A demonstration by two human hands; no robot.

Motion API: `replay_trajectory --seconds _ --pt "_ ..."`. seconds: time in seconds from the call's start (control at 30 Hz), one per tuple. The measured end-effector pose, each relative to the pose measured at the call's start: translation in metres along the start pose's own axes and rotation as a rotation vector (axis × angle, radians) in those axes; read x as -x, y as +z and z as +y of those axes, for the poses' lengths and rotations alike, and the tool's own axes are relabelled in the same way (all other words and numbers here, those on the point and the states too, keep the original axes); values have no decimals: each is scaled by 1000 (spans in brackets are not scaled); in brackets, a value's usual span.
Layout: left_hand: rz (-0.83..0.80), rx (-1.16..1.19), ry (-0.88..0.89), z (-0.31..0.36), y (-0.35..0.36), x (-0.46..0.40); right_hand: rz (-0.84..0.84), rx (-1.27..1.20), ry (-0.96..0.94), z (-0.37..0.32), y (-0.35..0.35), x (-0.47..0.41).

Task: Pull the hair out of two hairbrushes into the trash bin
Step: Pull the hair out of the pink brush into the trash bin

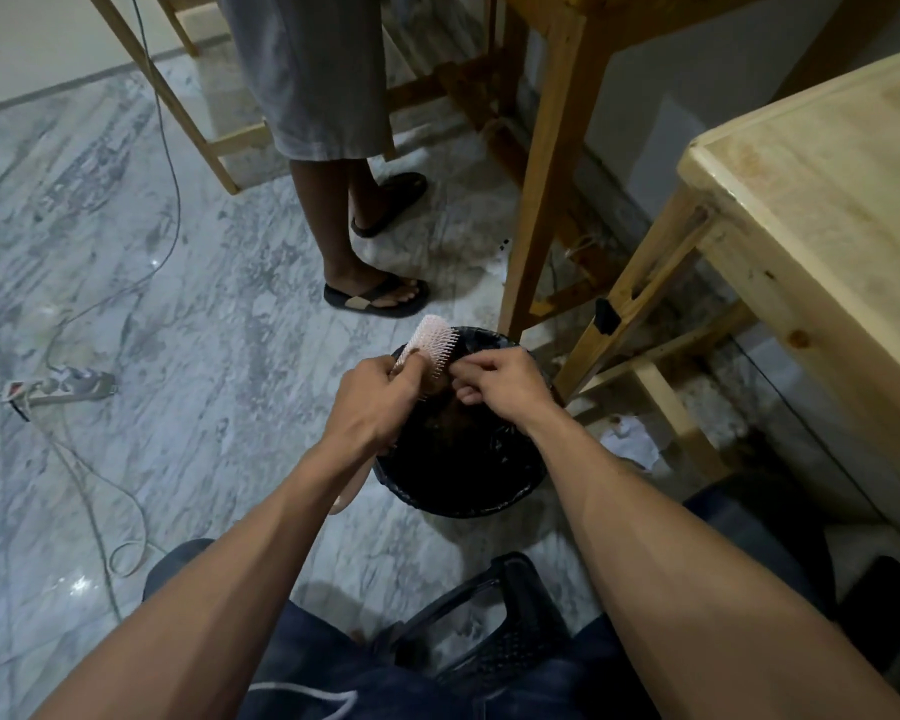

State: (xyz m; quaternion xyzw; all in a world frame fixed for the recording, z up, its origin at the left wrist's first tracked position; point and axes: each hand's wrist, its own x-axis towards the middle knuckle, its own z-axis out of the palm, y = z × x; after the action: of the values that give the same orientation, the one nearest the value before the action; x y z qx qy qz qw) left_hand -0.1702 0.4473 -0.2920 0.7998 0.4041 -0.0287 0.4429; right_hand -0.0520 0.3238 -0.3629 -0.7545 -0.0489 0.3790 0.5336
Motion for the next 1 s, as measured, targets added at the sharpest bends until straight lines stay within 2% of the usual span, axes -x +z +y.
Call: replay_trajectory --seconds 0.1,0.23,0.37,0.5,0.57,0.67,0.8,0.9,1.0 --pt "45 49 -2 -4 -11 1 131 -68 146 12 -10 -6" --pt "94 229 11 -4 -19 6 229 -116 304 26 -15 -7" --pt "80 300 20 -2 -21 8 196 -56 377 34 -12 -6" --pt "33 309 -76 -7 -16 7 -61 141 326 19 -10 -1" --pt "1 293 -97 -11 -11 7 -123 242 251 -3 -10 5" --pt "-16 289 -127 -11 -3 6 -162 170 191 -39 -14 14" --pt "-49 269 -134 -4 5 7 -385 293 141 -66 -14 27" --pt "-81 234 -112 -3 7 9 -312 280 37 -60 -14 23" --pt "-75 233 -99 -4 6 10 -164 231 30 -51 -18 15"
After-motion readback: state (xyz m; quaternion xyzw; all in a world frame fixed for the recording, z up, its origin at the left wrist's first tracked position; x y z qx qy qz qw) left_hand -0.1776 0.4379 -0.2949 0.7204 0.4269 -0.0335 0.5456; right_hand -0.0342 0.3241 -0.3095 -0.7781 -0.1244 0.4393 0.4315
